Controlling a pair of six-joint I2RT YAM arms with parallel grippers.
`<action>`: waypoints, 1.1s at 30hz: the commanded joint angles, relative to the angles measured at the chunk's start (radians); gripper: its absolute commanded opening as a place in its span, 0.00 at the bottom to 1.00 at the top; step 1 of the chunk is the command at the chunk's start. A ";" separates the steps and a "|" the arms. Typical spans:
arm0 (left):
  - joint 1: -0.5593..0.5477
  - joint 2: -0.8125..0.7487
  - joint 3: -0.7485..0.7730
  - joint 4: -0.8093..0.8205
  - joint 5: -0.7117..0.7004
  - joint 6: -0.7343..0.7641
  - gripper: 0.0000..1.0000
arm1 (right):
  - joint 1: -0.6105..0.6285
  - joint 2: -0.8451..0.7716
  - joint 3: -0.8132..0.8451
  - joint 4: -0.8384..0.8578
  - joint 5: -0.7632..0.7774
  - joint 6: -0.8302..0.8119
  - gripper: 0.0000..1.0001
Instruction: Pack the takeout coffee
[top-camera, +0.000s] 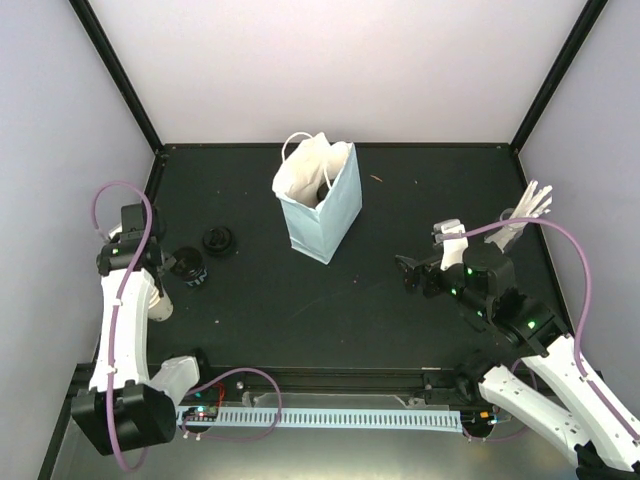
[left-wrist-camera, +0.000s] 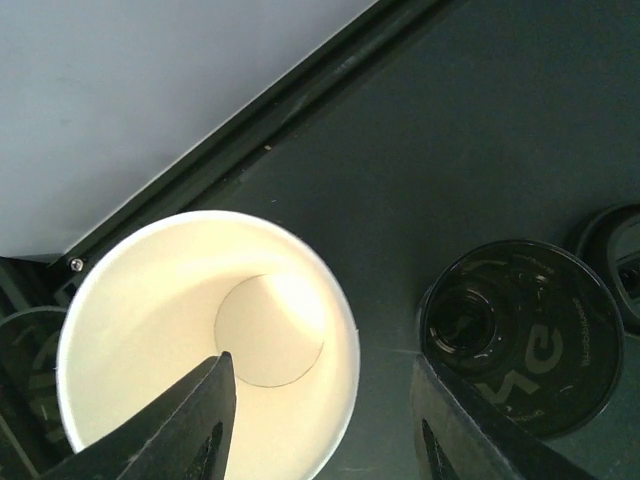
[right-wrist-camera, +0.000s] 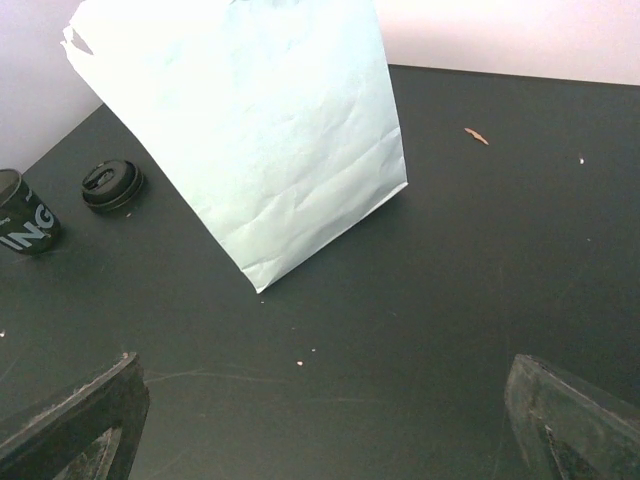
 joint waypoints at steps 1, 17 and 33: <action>0.011 0.050 -0.004 0.056 0.035 0.016 0.49 | -0.005 0.001 -0.002 0.028 -0.015 -0.011 1.00; 0.021 0.113 0.040 -0.047 0.020 -0.060 0.06 | -0.005 0.005 -0.007 0.038 -0.031 -0.015 1.00; 0.020 0.097 0.188 -0.191 -0.071 -0.111 0.02 | -0.005 0.011 -0.011 0.046 -0.054 -0.015 1.00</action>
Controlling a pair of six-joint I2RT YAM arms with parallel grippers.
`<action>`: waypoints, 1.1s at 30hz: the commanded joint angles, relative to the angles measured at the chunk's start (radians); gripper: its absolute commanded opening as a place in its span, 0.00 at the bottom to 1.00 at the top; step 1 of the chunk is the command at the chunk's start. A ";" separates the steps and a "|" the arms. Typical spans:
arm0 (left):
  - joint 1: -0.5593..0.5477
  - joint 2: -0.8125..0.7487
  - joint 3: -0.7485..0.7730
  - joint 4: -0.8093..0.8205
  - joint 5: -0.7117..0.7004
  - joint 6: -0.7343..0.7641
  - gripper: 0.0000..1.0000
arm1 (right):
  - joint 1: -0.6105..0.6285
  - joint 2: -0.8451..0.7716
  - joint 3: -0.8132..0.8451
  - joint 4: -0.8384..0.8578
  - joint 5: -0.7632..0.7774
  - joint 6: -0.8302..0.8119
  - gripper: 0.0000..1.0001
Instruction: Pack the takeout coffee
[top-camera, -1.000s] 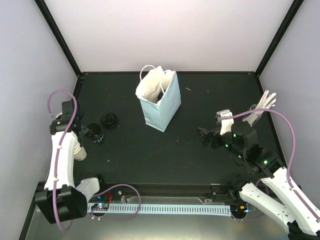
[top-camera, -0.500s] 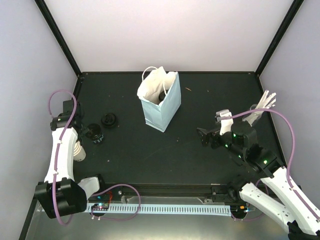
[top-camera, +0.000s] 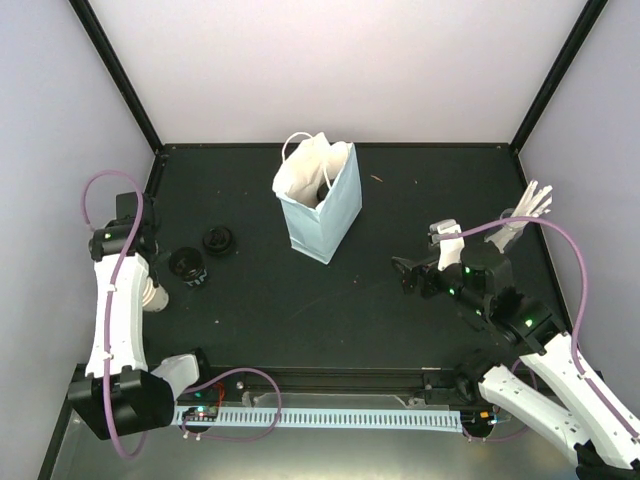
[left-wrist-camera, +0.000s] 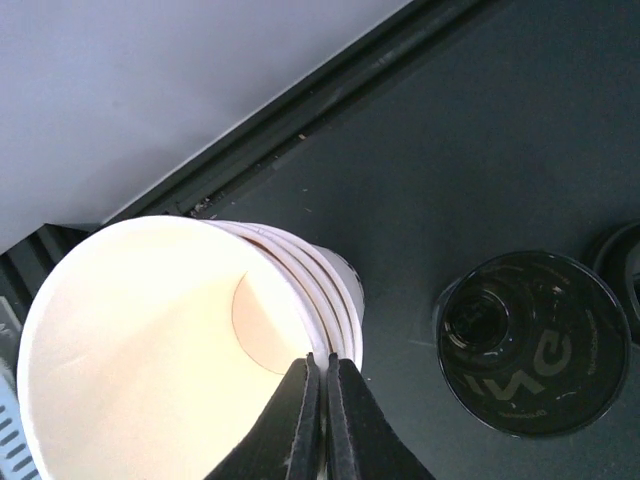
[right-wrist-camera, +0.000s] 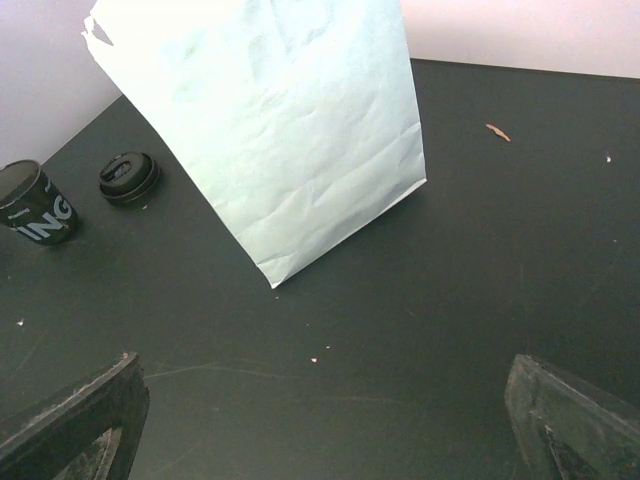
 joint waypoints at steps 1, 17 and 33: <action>0.006 -0.004 0.080 -0.095 -0.068 -0.051 0.02 | -0.004 0.001 -0.006 0.033 -0.020 -0.012 1.00; -0.004 0.045 0.136 -0.177 -0.057 -0.079 0.02 | -0.005 0.002 -0.003 0.031 -0.037 -0.011 1.00; -0.034 0.128 0.159 -0.165 -0.064 -0.017 0.02 | -0.004 0.000 -0.003 0.018 -0.025 -0.007 1.00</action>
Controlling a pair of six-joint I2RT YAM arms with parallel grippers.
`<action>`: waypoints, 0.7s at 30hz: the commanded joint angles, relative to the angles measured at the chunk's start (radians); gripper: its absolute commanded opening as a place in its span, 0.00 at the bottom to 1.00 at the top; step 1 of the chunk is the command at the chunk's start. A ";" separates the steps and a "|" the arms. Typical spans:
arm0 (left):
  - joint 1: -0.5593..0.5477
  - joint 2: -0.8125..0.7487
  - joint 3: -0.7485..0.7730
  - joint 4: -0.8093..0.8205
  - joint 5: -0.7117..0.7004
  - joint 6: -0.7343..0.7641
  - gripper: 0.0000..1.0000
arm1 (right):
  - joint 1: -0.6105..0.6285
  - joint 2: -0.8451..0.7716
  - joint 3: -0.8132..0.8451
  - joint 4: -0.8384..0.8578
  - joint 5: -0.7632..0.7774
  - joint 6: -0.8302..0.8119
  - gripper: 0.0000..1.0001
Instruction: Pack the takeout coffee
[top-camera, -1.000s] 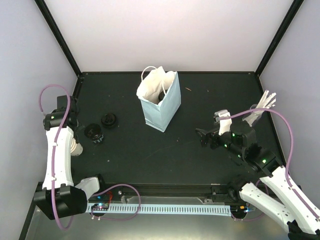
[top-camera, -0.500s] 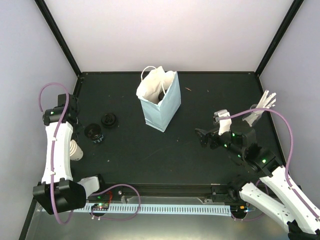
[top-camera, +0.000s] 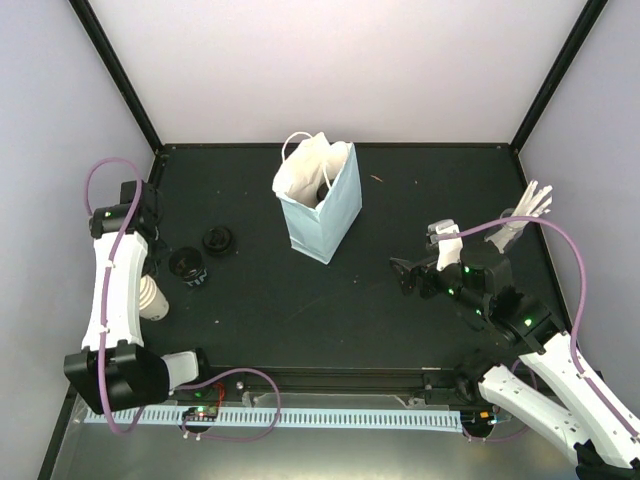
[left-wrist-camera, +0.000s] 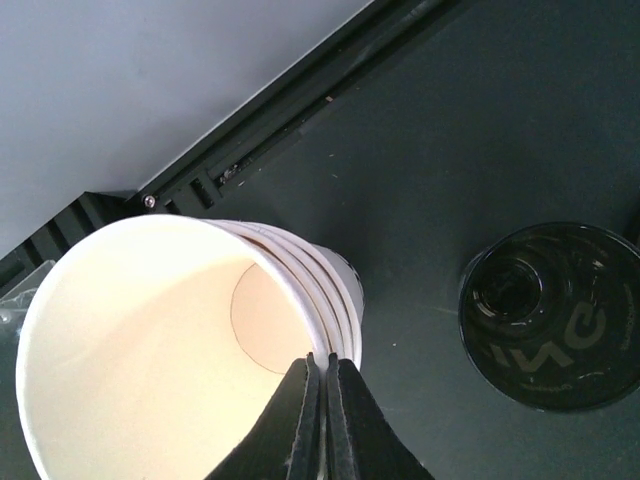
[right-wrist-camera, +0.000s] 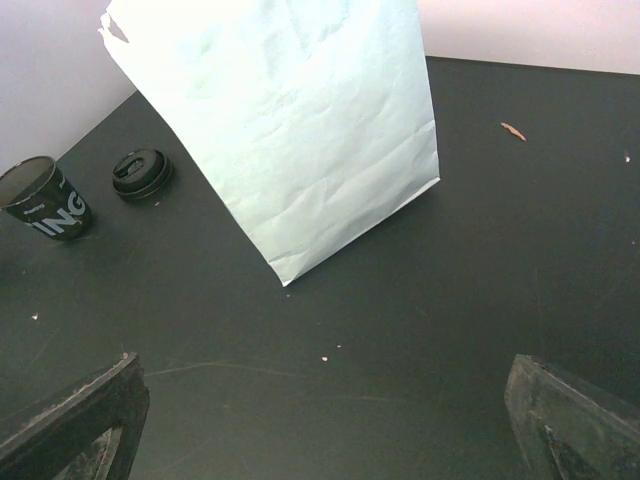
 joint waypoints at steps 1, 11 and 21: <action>-0.008 0.020 0.036 0.001 -0.021 0.061 0.01 | -0.005 -0.008 -0.005 0.016 0.001 -0.008 1.00; -0.015 0.021 0.040 -0.003 -0.021 0.005 0.02 | -0.005 0.016 0.009 0.015 -0.007 -0.014 1.00; -0.015 0.031 0.330 -0.168 -0.018 0.053 0.02 | -0.004 0.024 0.008 0.022 -0.013 -0.015 1.00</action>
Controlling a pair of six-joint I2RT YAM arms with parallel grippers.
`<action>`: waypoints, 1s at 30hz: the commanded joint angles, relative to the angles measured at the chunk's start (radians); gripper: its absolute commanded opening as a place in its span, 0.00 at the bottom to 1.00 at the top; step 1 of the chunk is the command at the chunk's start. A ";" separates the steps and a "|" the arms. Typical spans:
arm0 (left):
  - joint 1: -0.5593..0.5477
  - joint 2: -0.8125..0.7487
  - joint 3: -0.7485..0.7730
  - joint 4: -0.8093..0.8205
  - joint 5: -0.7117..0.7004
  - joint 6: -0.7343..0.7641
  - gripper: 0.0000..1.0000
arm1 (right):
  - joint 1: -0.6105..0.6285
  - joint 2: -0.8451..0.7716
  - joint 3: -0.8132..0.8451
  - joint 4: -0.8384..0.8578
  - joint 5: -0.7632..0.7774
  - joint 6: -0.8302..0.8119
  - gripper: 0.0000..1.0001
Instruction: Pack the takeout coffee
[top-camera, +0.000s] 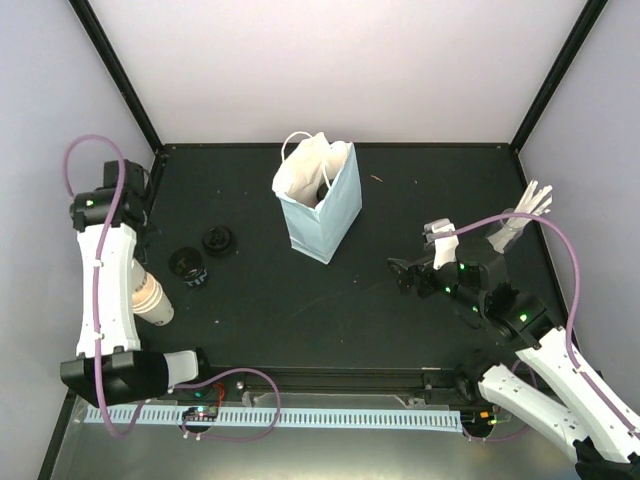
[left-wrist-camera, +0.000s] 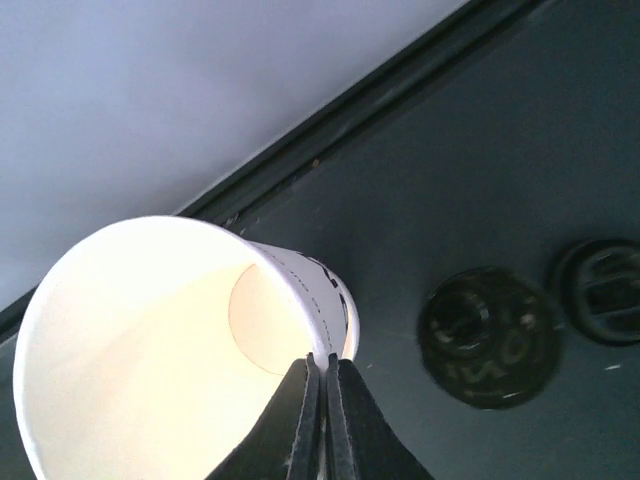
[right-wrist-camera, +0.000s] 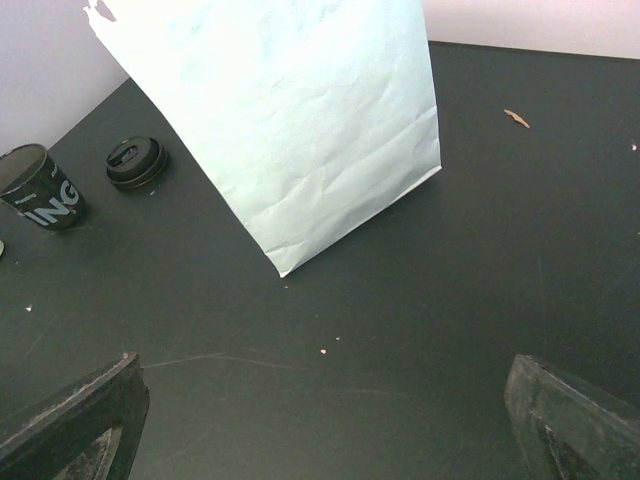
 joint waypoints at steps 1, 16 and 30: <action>-0.004 -0.028 0.180 -0.090 0.023 0.055 0.01 | -0.005 -0.001 0.010 0.022 -0.011 -0.015 1.00; -0.017 -0.419 -0.053 0.336 0.903 0.235 0.02 | -0.006 0.016 0.010 0.013 -0.014 -0.011 1.00; -0.741 -0.412 -0.508 0.616 0.601 0.075 0.02 | -0.005 0.015 -0.010 0.001 0.016 0.066 1.00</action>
